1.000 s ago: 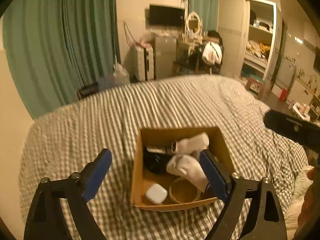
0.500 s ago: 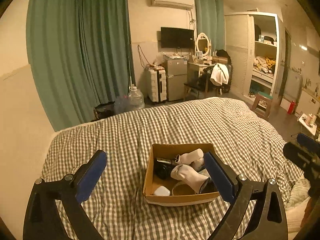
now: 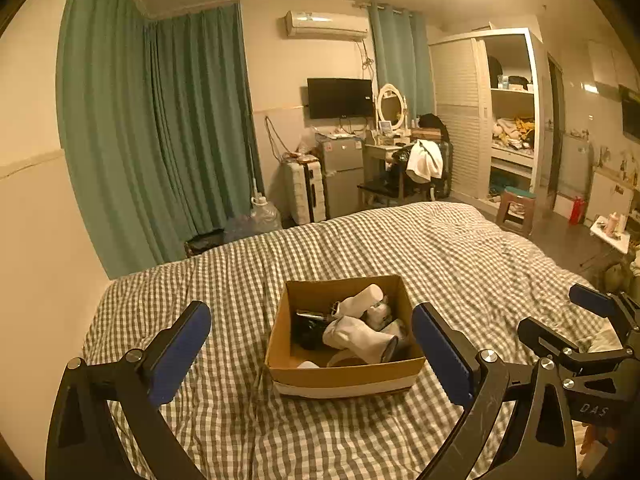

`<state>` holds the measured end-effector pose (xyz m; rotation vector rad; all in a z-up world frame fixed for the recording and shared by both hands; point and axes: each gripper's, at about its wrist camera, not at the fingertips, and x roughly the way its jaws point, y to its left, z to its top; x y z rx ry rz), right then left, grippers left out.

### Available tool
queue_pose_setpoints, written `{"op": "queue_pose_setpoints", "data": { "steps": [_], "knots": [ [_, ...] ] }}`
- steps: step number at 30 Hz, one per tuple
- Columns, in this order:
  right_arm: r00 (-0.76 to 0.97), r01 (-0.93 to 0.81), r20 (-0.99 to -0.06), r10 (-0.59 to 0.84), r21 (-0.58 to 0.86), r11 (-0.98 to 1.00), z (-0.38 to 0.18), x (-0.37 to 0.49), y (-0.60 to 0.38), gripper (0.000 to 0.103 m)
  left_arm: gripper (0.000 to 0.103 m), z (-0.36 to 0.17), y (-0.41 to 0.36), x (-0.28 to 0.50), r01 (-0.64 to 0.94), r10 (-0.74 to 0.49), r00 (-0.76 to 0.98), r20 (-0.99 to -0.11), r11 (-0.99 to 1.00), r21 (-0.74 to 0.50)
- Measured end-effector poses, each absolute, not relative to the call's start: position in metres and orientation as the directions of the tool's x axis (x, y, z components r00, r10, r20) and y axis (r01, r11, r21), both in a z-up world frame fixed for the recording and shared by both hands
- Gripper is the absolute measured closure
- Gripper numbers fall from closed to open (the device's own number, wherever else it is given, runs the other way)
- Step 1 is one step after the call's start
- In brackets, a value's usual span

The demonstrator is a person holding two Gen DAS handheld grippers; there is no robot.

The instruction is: Organize objects

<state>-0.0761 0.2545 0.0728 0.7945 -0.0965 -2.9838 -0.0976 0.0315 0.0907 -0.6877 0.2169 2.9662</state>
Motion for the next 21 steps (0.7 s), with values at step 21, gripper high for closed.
{"op": "queue_pose_setpoints", "data": {
  "steps": [21],
  "knots": [
    [-0.883,0.020,-0.465,-0.053,0.076,-0.997,-0.018,-0.081,0.249,0.004,0.000,-0.010,0.029,-0.093,-0.019,-0.042,-0.886,-0.461,-0.992,0.128]
  ]
}}
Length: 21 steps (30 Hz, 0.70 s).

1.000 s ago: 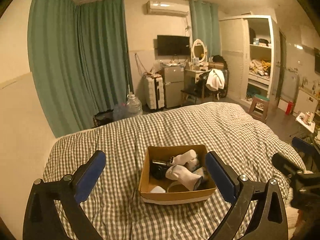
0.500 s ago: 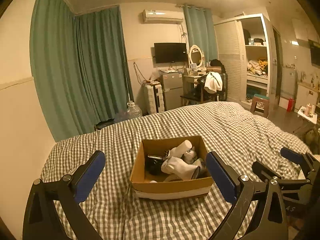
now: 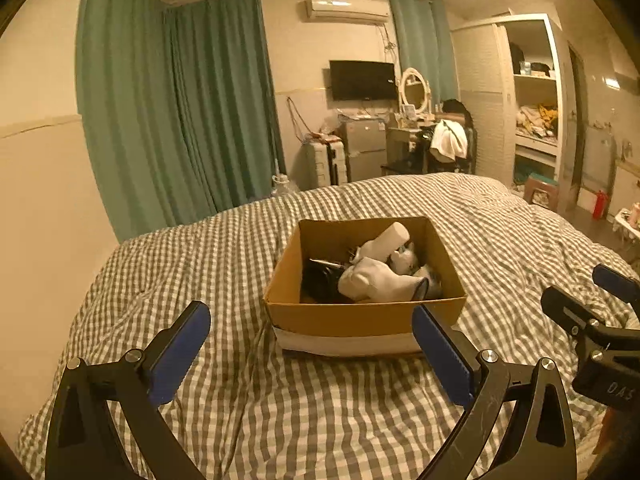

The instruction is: Organize objects

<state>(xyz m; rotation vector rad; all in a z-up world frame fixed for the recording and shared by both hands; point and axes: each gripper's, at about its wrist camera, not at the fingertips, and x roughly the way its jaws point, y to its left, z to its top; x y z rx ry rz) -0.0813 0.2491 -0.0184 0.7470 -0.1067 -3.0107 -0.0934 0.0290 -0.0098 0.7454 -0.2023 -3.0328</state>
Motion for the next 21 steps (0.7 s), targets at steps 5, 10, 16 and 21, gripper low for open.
{"op": "queue_pose_setpoints", "data": {
  "steps": [5,10,16,21],
  "knots": [
    [-0.882,0.016,-0.468,-0.050,0.076,-0.997,-0.022,-0.082,0.250,0.004,0.000,-0.016,0.032,-0.092,-0.024,-0.037,-0.882,-0.470,-0.992,0.123],
    [-0.879,0.008,-0.474,-0.048,0.085,-0.996,-0.025,-0.084,0.254,0.004,0.000,-0.020,0.035,-0.094,-0.022,-0.046,-0.877,-0.477,-0.990,0.136],
    [-0.877,0.009,-0.479,-0.047,0.081,-0.997,-0.027,-0.084,0.252,0.004,0.000,-0.022,0.035,-0.094,-0.029,-0.041,-0.873,-0.485,-0.990,0.136],
    [-0.877,0.010,-0.478,-0.047,0.080,-0.997,-0.027,-0.084,0.250,0.004,0.000,-0.023,0.034,-0.094,-0.030,-0.040,-0.872,-0.488,-0.990,0.136]
  ]
}}
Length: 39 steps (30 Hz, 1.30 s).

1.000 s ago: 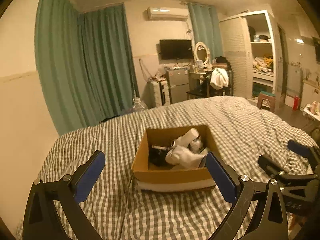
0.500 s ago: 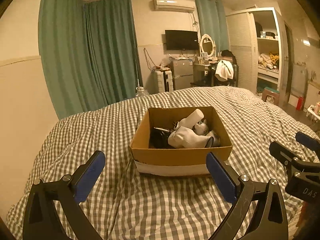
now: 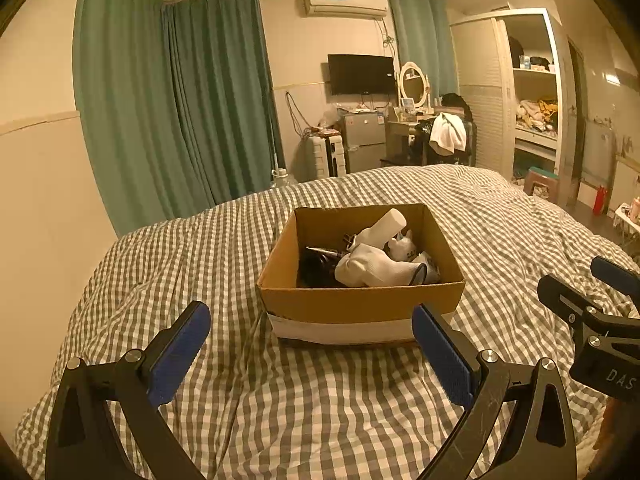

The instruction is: Organize objects

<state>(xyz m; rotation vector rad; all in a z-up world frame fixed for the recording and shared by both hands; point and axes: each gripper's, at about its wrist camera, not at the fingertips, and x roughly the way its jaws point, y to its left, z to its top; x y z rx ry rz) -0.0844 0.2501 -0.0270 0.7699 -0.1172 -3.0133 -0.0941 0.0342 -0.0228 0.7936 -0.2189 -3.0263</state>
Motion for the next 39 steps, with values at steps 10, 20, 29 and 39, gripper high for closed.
{"op": "queue_pose_setpoints", "data": {
  "steps": [10,20,29,39],
  "knots": [
    [-0.875,0.014,-0.481,-0.052,0.082,-0.997,-0.0284,-0.0850,0.2482,0.004,0.000,-0.0242,0.0318,-0.0945,-0.025,-0.049,-0.868,-0.494,-0.990,0.140],
    [-0.870,0.022,-0.490,-0.057,0.078,-0.997,-0.0316,-0.0862,0.2435,0.004,0.000,-0.0244,0.0306,-0.0944,-0.019,-0.056,-0.865,-0.499,-0.989,0.143],
    [-0.870,0.022,-0.490,-0.057,0.077,-0.997,-0.0313,-0.0851,0.2421,0.004,0.000,-0.0240,0.0306,-0.0939,-0.017,-0.060,-0.865,-0.498,-0.989,0.147],
    [-0.868,0.023,-0.494,-0.058,0.076,-0.997,-0.0302,-0.0845,0.2412,0.004,0.000,-0.0211,0.0290,-0.0919,-0.017,-0.062,-0.865,-0.498,-0.988,0.152]
  ]
}}
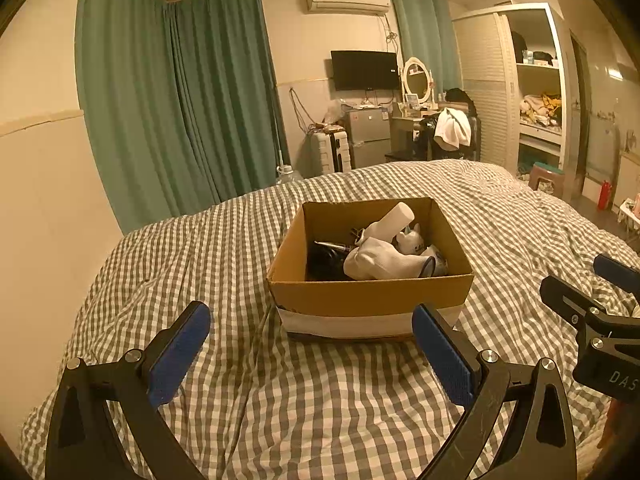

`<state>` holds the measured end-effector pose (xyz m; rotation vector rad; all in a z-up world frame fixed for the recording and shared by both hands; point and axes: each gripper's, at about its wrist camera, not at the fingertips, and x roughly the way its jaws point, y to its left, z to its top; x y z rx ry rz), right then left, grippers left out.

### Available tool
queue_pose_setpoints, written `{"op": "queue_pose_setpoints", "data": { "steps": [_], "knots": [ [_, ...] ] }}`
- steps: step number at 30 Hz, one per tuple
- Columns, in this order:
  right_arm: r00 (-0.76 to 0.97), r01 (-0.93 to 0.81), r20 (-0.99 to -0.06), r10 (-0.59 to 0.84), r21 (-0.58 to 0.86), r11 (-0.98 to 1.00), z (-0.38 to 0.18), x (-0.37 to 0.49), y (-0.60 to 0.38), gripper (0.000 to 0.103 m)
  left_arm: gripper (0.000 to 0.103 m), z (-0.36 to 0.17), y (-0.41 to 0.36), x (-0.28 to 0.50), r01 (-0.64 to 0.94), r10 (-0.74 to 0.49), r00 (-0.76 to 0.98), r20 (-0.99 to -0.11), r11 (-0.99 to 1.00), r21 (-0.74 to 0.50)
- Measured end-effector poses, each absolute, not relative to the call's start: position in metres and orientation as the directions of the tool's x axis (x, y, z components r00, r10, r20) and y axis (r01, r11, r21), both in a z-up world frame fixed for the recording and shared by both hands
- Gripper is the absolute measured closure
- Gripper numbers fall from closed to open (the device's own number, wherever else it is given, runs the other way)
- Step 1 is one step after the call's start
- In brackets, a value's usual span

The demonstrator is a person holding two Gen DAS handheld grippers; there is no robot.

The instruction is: Organize objects

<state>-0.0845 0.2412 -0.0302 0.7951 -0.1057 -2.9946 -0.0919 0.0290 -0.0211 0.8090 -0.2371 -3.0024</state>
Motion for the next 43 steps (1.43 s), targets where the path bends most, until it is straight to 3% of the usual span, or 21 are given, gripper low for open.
{"op": "queue_pose_setpoints", "data": {
  "steps": [43],
  "knots": [
    [-0.860,0.016,-0.508,-0.042,0.056,-0.998,-0.0341,-0.0859,0.2369,0.004,0.000,-0.0216,0.0248,-0.0878,0.005,-0.086,-0.873,-0.481,-0.986,0.166]
  ]
}}
